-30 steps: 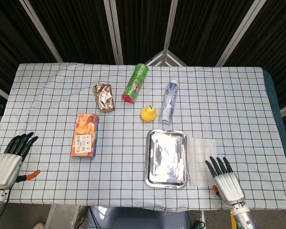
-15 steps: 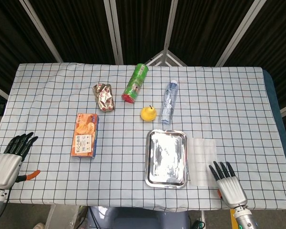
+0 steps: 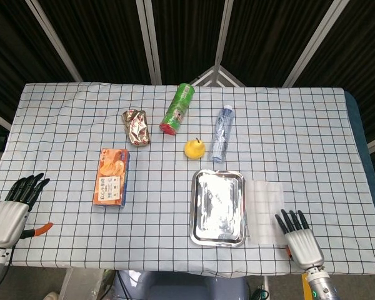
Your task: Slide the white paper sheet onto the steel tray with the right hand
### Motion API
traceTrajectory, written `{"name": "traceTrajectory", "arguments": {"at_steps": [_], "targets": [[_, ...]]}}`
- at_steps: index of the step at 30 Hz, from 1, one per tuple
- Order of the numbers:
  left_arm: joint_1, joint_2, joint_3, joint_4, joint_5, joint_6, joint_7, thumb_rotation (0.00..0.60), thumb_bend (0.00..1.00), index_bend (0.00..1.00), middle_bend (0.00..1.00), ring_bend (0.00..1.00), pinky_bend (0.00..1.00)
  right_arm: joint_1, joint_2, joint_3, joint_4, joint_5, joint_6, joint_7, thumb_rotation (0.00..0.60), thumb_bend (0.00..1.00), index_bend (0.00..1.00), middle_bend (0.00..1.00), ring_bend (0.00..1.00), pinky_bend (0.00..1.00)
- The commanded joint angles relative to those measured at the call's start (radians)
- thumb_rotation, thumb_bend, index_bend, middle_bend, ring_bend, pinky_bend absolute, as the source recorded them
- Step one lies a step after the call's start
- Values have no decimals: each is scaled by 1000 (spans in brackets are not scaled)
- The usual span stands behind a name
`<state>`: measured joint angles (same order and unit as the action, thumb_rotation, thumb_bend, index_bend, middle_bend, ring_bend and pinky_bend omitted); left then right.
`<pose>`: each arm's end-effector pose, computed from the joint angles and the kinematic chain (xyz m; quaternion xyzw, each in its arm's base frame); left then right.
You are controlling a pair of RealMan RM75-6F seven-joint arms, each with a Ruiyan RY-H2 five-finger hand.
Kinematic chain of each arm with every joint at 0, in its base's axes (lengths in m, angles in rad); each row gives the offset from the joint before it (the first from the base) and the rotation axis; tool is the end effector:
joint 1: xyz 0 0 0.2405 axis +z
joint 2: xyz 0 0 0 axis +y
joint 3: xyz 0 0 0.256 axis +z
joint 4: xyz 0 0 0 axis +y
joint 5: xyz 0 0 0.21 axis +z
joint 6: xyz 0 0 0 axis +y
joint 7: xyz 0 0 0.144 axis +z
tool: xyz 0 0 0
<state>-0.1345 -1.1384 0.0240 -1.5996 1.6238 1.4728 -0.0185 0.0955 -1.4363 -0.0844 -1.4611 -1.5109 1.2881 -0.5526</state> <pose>-0.2936 0.1787 0.1357 -0.6513 -0.3769 -0.4034 0.5207 -0.3110 -0.1470 0.0234 0.7526 -0.3187 0.1994 0.5406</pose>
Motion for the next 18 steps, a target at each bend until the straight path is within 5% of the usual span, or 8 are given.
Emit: {"name": "traceTrajectory", "arguments": {"at_steps": [1,18], "targets": [[0,0,0,0,0,0,0,600,0,0,0,0,0,1,-2,2,3,3,-3,0,600,364,0,0,0,0],[0,1,-1,-3,-4,-3,1,600,0,0,0,0,0,17,-23,19,20,3,-7,29,600,394,0,0,0,0]]}}
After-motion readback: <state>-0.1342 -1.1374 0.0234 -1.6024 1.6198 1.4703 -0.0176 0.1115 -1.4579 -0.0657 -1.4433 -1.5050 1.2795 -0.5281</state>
